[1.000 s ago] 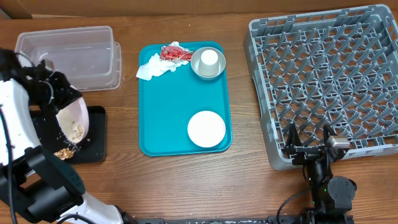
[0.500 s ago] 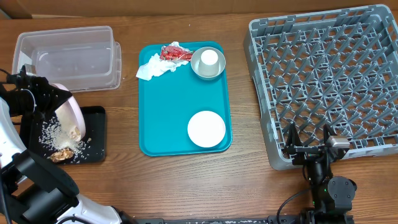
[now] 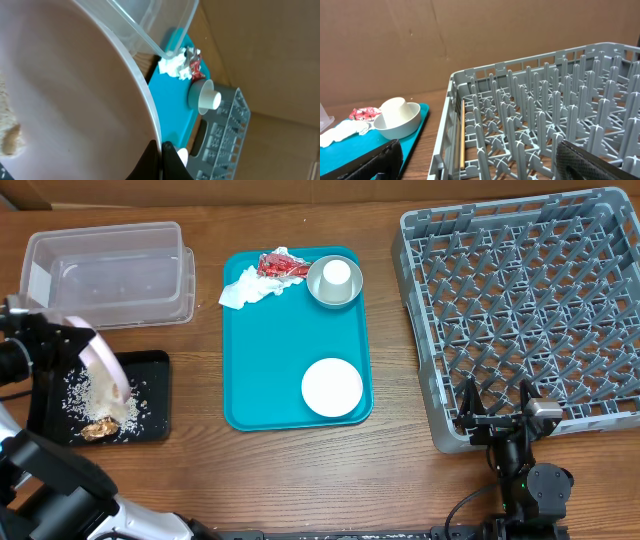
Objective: Sort waste into correct bins and load items into the dishwasher
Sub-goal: 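Tilt the plate to scrape rice onto the black tray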
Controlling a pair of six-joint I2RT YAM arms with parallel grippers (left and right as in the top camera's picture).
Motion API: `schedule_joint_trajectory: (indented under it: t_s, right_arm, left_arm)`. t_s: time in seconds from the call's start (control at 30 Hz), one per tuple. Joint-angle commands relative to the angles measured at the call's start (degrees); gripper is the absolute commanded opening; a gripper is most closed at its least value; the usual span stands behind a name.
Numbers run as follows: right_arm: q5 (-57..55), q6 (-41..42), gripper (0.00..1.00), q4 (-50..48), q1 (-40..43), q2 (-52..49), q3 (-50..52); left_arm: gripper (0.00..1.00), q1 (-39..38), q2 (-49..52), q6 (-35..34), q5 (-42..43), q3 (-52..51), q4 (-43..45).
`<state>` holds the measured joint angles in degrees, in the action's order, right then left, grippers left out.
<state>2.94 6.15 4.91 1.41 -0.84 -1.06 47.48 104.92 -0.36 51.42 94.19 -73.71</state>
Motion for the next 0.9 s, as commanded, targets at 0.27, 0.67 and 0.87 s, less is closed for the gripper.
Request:
schedule_joint_trajectory:
  t_s: [0.27,0.67,0.87]
  right_arm:
    - [-0.3,-0.2,1.00,-0.3,-0.1,0.7,0.6]
    - [-0.3,-0.2,1.00,-0.3,-0.1,0.7,0.6]
    - [-0.3,-0.2,1.00,-0.3,-0.1,0.7,0.6]
  left_arm:
    - [0.04,3.5,-1.0,4.0,10.2,0.0,-0.9]
    - [0.04,4.4,0.0,-1.2,4.1,-0.4,0.5]
    - [0.04,4.7,0.0,4.2,9.7,-0.5,0.5]
